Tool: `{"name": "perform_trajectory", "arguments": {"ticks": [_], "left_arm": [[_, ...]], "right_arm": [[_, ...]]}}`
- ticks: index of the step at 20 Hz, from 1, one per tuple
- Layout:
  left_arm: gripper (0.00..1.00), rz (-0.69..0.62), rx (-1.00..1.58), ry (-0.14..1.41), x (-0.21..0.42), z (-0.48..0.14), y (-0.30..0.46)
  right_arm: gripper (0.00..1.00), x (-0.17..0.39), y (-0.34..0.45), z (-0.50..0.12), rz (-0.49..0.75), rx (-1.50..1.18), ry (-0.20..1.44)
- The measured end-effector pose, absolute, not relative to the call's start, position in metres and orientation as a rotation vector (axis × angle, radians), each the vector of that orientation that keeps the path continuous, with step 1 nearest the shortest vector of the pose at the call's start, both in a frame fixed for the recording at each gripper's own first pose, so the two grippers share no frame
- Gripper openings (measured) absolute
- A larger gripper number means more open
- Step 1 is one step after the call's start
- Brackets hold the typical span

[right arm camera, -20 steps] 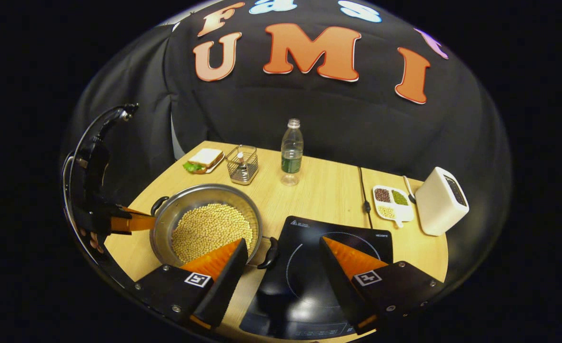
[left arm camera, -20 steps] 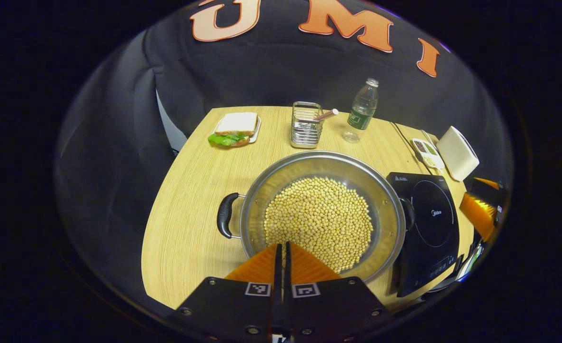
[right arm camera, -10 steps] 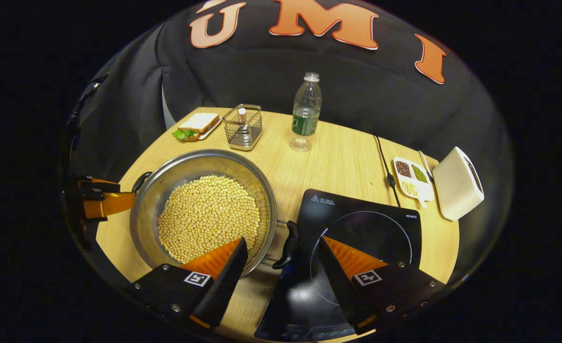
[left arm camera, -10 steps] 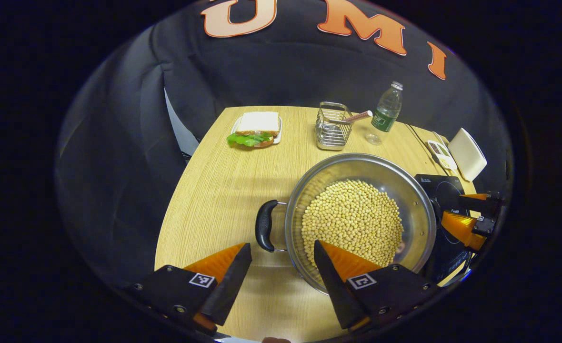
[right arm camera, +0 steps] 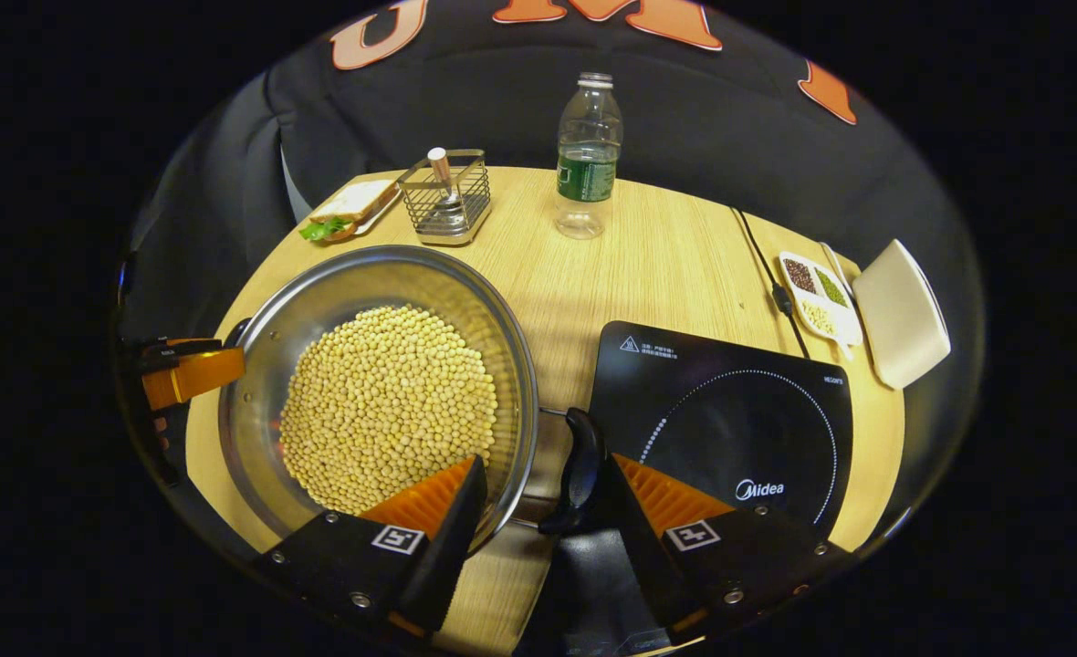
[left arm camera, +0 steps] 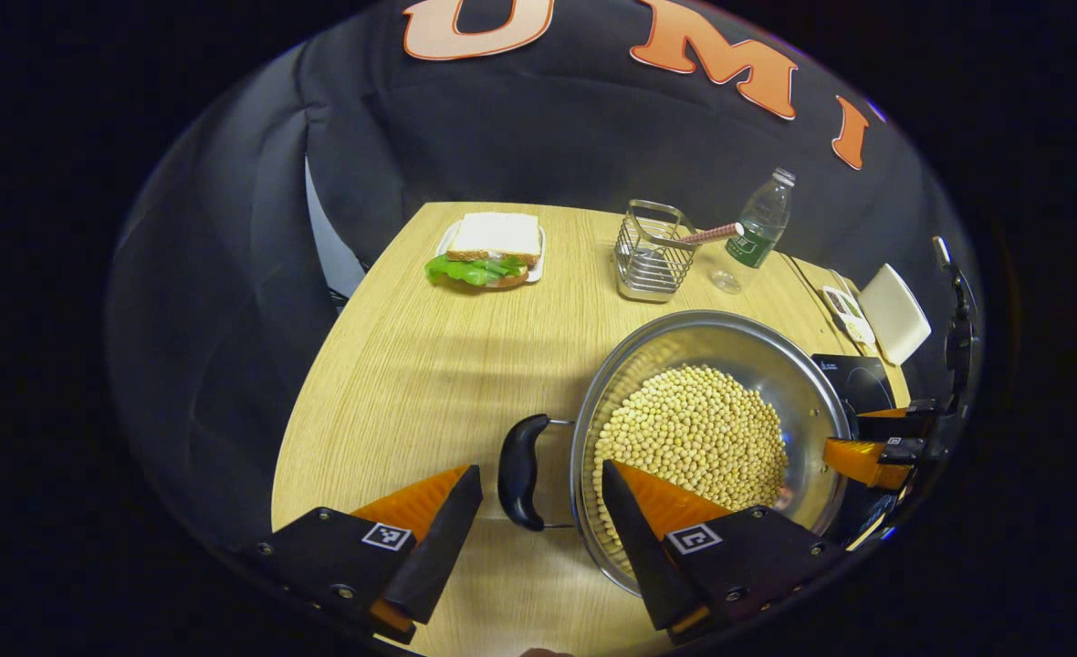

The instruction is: First push the handle of the pot to place it horizontally, then grasp the pot with both hands and set it on the induction cooktop.

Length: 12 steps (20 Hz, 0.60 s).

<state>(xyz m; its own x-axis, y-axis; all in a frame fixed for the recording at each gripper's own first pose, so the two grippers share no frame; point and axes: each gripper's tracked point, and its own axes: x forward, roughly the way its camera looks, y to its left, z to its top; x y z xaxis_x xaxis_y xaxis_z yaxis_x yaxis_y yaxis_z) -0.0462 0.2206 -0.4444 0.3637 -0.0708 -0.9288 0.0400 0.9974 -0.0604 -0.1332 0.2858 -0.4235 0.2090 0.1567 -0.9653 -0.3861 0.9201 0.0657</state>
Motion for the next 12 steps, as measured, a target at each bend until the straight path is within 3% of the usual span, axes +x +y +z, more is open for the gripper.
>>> {"name": "perform_trajectory", "arguments": {"ticks": [6,12], "left_arm": [[0.87,-0.044,-0.046,1.193,-0.046,-0.458,0.233],[0.88,-0.040,-0.059,1.196,-0.049,-0.468,0.240]], "right_arm": [[0.77,-0.132,0.284,-0.430,0.442,-0.169,1.322],[0.75,-0.130,0.289,-0.450,0.384,-0.106,1.387]]}}
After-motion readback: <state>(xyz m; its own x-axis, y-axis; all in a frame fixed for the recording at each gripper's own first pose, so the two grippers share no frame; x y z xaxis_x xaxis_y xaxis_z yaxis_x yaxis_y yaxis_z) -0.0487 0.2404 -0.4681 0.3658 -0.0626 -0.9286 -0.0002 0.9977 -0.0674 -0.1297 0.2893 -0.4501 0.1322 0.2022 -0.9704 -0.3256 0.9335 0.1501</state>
